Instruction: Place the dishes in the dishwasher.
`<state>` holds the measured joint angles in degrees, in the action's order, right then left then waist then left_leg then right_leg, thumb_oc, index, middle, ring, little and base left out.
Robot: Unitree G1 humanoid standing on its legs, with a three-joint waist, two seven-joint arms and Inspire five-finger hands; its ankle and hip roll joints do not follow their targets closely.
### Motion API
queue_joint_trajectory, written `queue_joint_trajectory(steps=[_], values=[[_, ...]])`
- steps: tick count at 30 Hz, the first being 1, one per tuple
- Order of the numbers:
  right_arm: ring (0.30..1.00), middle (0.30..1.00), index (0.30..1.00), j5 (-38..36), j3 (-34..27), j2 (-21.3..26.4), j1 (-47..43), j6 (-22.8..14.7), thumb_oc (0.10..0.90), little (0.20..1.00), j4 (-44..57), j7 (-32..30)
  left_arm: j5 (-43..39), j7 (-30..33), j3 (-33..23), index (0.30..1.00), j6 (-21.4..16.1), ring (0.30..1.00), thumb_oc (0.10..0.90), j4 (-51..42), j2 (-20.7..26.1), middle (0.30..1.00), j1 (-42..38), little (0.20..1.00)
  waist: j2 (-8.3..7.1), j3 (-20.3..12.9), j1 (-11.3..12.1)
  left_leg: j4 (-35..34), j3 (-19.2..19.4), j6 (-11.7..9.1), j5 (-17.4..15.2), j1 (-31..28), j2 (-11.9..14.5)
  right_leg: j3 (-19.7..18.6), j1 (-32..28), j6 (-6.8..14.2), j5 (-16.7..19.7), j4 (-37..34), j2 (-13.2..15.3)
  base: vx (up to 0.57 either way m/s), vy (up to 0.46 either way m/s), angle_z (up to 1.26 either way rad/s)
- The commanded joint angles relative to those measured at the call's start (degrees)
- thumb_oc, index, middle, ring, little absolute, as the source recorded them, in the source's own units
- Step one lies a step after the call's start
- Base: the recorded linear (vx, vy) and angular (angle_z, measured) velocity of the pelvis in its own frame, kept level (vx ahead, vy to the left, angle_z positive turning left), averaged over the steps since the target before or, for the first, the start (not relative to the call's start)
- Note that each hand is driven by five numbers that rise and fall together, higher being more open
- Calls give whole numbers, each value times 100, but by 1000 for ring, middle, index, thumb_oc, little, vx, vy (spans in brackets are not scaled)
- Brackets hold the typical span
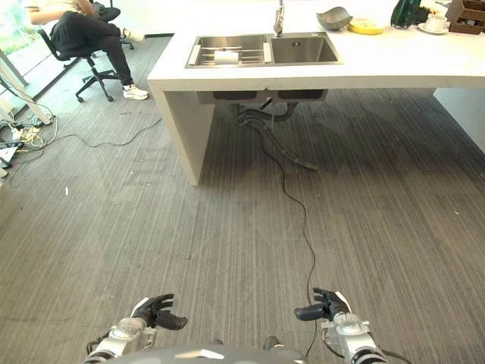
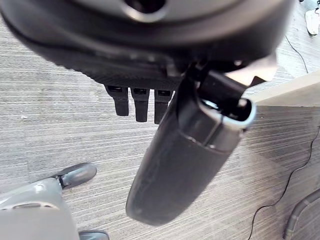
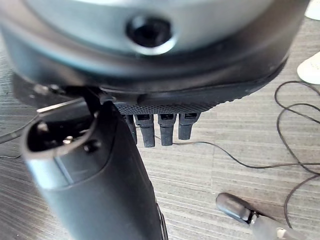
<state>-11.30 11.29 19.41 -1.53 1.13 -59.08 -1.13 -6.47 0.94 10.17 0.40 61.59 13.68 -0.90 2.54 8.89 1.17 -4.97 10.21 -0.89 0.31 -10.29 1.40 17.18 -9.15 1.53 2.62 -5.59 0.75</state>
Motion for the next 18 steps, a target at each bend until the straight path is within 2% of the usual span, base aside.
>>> queue_joint_trajectory(steps=[1,8,18], values=[[900,900,900,-84,42,-44,-240,-196,800,900,-188,-41,-67,56,150,900,-197,900,800,384,-31,900,-380,900,-171,-229,42,-3,-73,-413,-137,226,165,-91,97,903,-254,59,663,0,0,0],[900,900,900,-78,1,-119,-99,-207,800,900,-567,-37,-92,0,105,900,-180,900,800,573,-110,900,-286,900,-192,-232,32,-3,-144,-412,-93,356,152,-90,212,900,-225,59,667,-6,-1,2],[900,900,900,-182,-32,-173,-44,-217,800,900,-528,-59,-272,-9,61,900,-188,900,800,461,-119,900,-246,900,-207,-254,39,-3,-200,-414,-103,379,131,-107,211,894,-241,59,669,0,-1,3]])
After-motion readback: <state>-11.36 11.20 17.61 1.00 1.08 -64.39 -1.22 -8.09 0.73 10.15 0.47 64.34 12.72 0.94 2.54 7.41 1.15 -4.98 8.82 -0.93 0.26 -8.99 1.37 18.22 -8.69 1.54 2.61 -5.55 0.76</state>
